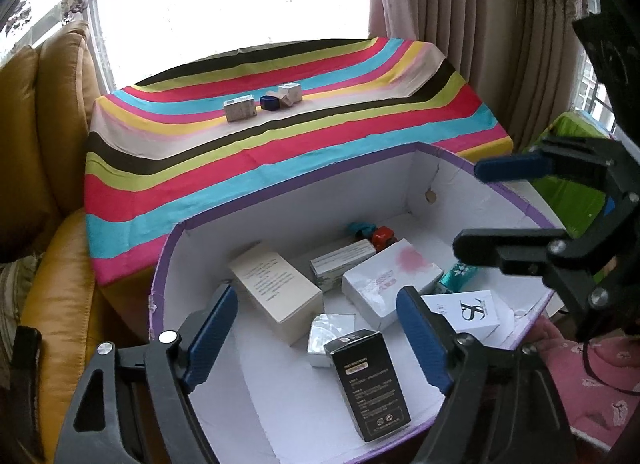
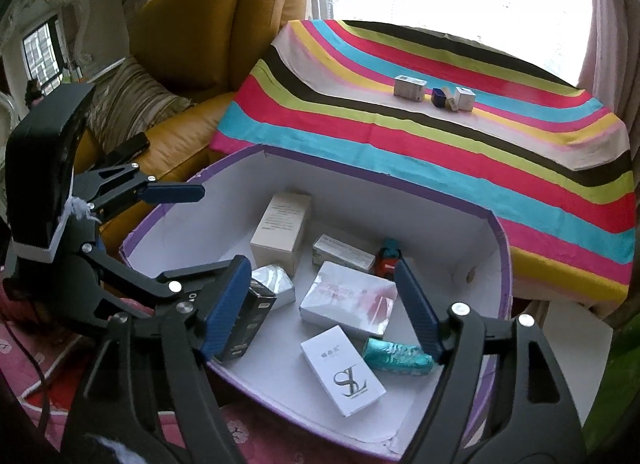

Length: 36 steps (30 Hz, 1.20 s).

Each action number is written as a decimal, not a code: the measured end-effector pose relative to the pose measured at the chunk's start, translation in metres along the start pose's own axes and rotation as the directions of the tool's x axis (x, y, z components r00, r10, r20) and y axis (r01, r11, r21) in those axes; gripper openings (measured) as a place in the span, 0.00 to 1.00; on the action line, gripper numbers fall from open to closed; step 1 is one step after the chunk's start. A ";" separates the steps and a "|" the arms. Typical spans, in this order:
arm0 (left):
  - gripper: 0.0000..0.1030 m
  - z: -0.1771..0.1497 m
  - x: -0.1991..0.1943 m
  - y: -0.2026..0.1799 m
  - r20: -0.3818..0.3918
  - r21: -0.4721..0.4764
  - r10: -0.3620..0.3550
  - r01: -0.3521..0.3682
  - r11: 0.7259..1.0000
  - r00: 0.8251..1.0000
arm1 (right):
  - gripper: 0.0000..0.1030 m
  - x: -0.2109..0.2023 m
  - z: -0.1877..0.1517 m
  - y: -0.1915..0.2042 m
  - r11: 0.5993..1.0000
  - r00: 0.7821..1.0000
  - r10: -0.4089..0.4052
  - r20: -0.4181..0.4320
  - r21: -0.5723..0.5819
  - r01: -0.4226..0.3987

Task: Organize rigid objects
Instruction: 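Open both tools to drop the boxes into the white box, then move both tools back toward the remaining boxes on the tablecloth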

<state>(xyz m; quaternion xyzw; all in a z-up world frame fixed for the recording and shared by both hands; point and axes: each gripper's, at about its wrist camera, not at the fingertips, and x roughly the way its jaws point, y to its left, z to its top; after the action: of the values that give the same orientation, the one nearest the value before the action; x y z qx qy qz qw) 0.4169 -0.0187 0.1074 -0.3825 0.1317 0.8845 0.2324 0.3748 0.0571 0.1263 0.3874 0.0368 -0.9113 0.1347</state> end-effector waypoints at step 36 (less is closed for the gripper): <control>0.82 0.182 0.213 0.122 -0.201 -0.084 0.120 -0.139 0.987 0.972 | 0.85 0.107 0.117 -0.138 0.987 0.998 -0.045 -0.032 0.154 0.050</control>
<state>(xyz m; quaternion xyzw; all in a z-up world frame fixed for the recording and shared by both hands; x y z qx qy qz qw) 0.1147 0.0174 0.0797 -0.4687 0.1353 0.8614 0.1411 0.1846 0.1463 0.1266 0.4084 -0.0230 -0.9088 0.0818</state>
